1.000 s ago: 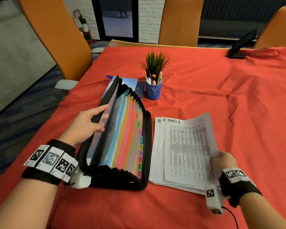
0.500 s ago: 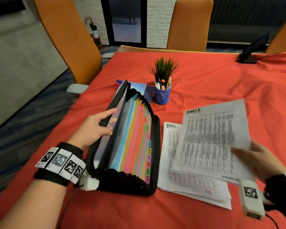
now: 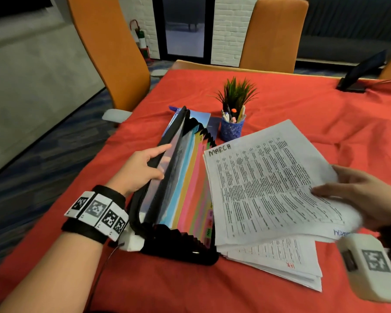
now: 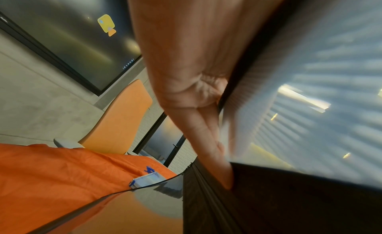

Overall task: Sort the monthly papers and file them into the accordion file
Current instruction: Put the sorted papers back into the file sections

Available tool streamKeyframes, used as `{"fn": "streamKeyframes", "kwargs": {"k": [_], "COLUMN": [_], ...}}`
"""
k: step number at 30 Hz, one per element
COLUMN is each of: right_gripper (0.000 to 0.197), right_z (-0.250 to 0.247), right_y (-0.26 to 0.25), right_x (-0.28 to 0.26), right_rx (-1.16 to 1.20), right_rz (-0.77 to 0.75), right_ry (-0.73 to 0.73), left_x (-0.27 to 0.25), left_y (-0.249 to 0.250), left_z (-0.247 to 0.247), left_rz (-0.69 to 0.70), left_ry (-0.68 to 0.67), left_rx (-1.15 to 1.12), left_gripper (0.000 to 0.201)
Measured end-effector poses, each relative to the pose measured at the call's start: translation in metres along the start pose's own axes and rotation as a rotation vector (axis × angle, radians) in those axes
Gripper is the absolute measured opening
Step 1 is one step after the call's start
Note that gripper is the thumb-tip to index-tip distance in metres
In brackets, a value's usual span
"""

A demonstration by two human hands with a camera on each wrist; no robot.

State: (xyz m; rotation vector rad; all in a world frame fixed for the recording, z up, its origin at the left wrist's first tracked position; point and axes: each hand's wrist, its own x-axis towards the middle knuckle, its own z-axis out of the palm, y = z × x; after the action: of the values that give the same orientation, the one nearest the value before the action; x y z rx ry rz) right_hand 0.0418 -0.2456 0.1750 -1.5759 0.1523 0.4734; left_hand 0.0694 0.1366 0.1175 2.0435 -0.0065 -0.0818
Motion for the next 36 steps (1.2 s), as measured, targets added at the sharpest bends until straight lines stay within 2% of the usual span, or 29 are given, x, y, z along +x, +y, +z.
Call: {"fn": "streamKeyframes", "kwargs": {"k": [5, 9, 14, 19, 22, 29, 36], "right_gripper": [0.045, 0.032, 0.031, 0.034, 0.039, 0.035, 0.040], "right_z": [0.010, 0.019, 0.031, 0.049, 0.062, 0.070, 0.076], "right_y": [0.004, 0.008, -0.001, -0.016, -0.019, -0.031, -0.024], "right_x": [0.003, 0.011, 0.039, 0.070, 0.076, 0.078, 0.080], "right_rx": [0.005, -0.009, -0.105, -0.408, -0.486, -0.366, -0.606], "right_rz": [0.028, 0.041, -0.043, -0.189, -0.247, -0.275, -0.306], "right_ry": [-0.075, -0.110, -0.021, 0.131, 0.104, 0.092, 0.100], "left_x": [0.000, 0.001, 0.003, 0.003, 0.003, 0.000, 0.001], "left_y": [0.001, -0.001, -0.001, 0.001, 0.002, 0.003, 0.006], "left_z": [0.001, 0.005, 0.010, 0.010, 0.010, 0.007, 0.001], "left_rz": [0.003, -0.009, -0.023, -0.034, -0.028, -0.027, -0.032], "left_ry": [-0.006, -0.017, -0.033, -0.041, -0.032, -0.021, -0.038], "left_rx": [-0.005, -0.010, -0.025, -0.035, -0.027, -0.033, 0.002], "left_gripper": [0.074, 0.076, 0.078, 0.079, 0.080, 0.080, 0.078]}}
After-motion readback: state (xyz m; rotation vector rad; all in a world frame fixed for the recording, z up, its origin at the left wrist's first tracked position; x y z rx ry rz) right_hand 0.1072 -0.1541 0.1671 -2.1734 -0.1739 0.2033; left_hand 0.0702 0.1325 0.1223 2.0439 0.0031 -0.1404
